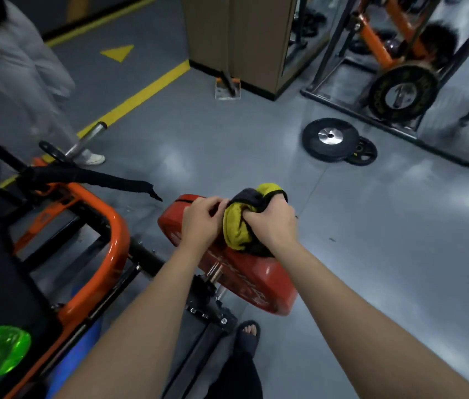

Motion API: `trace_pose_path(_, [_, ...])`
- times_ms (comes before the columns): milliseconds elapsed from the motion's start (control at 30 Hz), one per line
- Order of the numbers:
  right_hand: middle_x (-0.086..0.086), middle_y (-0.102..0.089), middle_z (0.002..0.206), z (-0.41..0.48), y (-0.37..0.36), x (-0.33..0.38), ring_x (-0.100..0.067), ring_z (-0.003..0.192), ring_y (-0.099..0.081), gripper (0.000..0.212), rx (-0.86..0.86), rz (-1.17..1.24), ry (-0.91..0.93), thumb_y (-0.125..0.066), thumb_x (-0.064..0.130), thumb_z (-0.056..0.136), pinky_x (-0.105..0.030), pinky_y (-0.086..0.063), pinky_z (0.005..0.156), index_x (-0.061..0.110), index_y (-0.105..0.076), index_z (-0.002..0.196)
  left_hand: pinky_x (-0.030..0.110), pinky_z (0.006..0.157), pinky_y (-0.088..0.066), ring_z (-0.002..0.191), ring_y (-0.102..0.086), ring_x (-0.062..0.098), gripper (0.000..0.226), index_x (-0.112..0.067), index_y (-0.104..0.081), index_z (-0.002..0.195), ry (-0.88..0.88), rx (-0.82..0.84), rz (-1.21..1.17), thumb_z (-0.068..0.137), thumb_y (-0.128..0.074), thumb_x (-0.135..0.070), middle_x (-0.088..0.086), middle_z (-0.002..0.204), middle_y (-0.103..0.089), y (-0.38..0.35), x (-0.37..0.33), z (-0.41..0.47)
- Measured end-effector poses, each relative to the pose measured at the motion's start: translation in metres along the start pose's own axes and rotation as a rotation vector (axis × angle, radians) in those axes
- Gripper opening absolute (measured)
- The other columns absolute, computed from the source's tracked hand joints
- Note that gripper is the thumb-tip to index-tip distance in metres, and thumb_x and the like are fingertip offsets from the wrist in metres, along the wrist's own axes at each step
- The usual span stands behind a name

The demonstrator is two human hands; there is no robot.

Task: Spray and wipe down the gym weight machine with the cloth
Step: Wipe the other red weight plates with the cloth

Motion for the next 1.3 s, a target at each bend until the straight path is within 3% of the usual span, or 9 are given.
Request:
trace_pose_path(100, [-0.003, -0.058, 0.083, 0.022, -0.011, 0.005, -0.034, 0.093, -0.064, 0.044, 0.064, -0.067, 0.027, -0.076, 0.028, 0.077, -0.032, -0.041, 0.069, 0.006, -0.049, 0.104, 0.044, 0.07, -0.046, 0.081, -0.062, 0.032, 0.033, -0.022, -0.073, 0.094, 0.091, -0.07, 0.037, 0.095, -0.05, -0.046, 0.004, 0.08, -0.064, -0.01, -0.002, 0.0])
trace_pose_path(267, [-0.014, -0.064, 0.114, 0.053, -0.034, 0.012, -0.036, 0.104, -0.062, 0.044, 0.209, -0.205, 0.187, -0.078, 0.03, 0.075, -0.04, -0.048, 0.082, 0.01, -0.059, 0.109, 0.04, 0.088, -0.044, 0.106, -0.063, 0.035, 0.042, -0.022, -0.072, 0.121, 0.208, -0.016, 0.108, 0.089, -0.049, -0.039, 0.012, 0.115, -0.071, 0.003, -0.007, 0.005])
trace_pose_path(367, [-0.01, -0.068, 0.112, 0.055, -0.041, 0.015, -0.034, 0.103, -0.064, 0.033, 0.226, -0.177, 0.311, -0.074, 0.032, 0.075, -0.039, -0.05, 0.081, 0.017, -0.07, 0.104, 0.038, 0.091, -0.047, 0.11, -0.065, 0.032, 0.045, -0.019, -0.072, 0.123, 0.287, -0.005, 0.017, 0.088, -0.048, -0.035, 0.011, 0.118, -0.073, 0.006, -0.011, 0.007])
trace_pose_path(500, [-0.012, -0.064, 0.101, 0.051, -0.054, 0.017, -0.036, 0.099, -0.06, 0.031, 0.29, -0.143, 0.462, -0.069, 0.023, 0.084, -0.038, -0.045, 0.077, 0.012, -0.064, 0.112, 0.039, 0.105, -0.05, 0.113, -0.069, 0.018, 0.022, -0.011, -0.07, 0.117, 0.426, -0.229, -0.4, 0.099, -0.058, -0.016, 0.006, 0.117, -0.074, 0.017, 0.001, 0.001])
trace_pose_path(667, [-0.016, -0.059, 0.112, 0.03, -0.071, 0.025, -0.04, 0.108, -0.056, 0.038, 0.357, -0.142, 0.648, -0.065, 0.024, 0.087, -0.05, -0.048, 0.092, 0.011, -0.059, 0.122, 0.015, 0.102, -0.045, 0.108, -0.064, 0.003, 0.025, -0.002, -0.067, 0.119, 0.504, -0.417, -0.358, 0.102, -0.049, 0.004, 0.001, 0.114, -0.072, 0.039, -0.004, -0.038])
trace_pose_path(767, [-0.022, -0.056, 0.113, 0.019, -0.069, 0.019, -0.045, 0.107, -0.055, 0.031, 0.291, -0.197, 0.769, -0.065, 0.023, 0.088, -0.054, -0.047, 0.087, 0.001, -0.058, 0.109, 0.032, 0.108, -0.048, 0.113, -0.067, 0.01, 0.028, -0.01, -0.068, 0.121, 0.548, -0.449, -0.322, 0.1, -0.051, -0.002, -0.001, 0.116, -0.074, 0.045, -0.017, -0.066])
trace_pose_path(1033, [-0.02, -0.056, 0.12, 0.004, -0.042, 0.001, -0.045, 0.108, -0.056, 0.028, 0.415, -0.28, 1.015, -0.062, 0.021, 0.091, -0.051, -0.046, 0.086, 0.003, -0.056, 0.112, 0.027, 0.105, -0.046, 0.113, -0.064, 0.016, 0.041, -0.02, -0.058, 0.141, 0.748, -0.376, -0.216, 0.102, -0.051, -0.011, 0.004, 0.125, -0.069, 0.015, -0.073, -0.131])
trace_pose_path(1133, [-0.02, -0.055, 0.121, -0.002, -0.034, -0.006, -0.046, 0.108, -0.056, 0.03, 0.435, -0.332, 1.041, -0.061, 0.023, 0.095, -0.05, -0.047, 0.082, 0.003, -0.056, 0.116, 0.034, 0.108, -0.046, 0.115, -0.064, 0.019, 0.045, -0.023, -0.054, 0.145, 0.797, -0.338, -0.156, 0.1, -0.058, -0.023, 0.002, 0.125, -0.069, 0.013, -0.091, -0.153])
trace_pose_path(1300, [-0.022, -0.054, 0.121, -0.008, -0.032, -0.005, -0.047, 0.113, -0.054, 0.033, 0.548, -0.391, 1.036, -0.063, 0.022, 0.096, -0.052, -0.045, 0.091, 0.004, -0.057, 0.124, 0.01, 0.078, -0.043, 0.111, -0.065, 0.019, 0.044, -0.022, -0.051, 0.149, 0.829, -0.214, -0.087, 0.105, -0.054, -0.023, 0.001, 0.127, -0.066, 0.04, -0.127, -0.165])
Point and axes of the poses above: each hand's wrist, its own z-axis towards the middle knuckle, its own y-axis out of the back of the hand, x = y × z, the point moved 1 cm from there along z, towards the middle knuckle
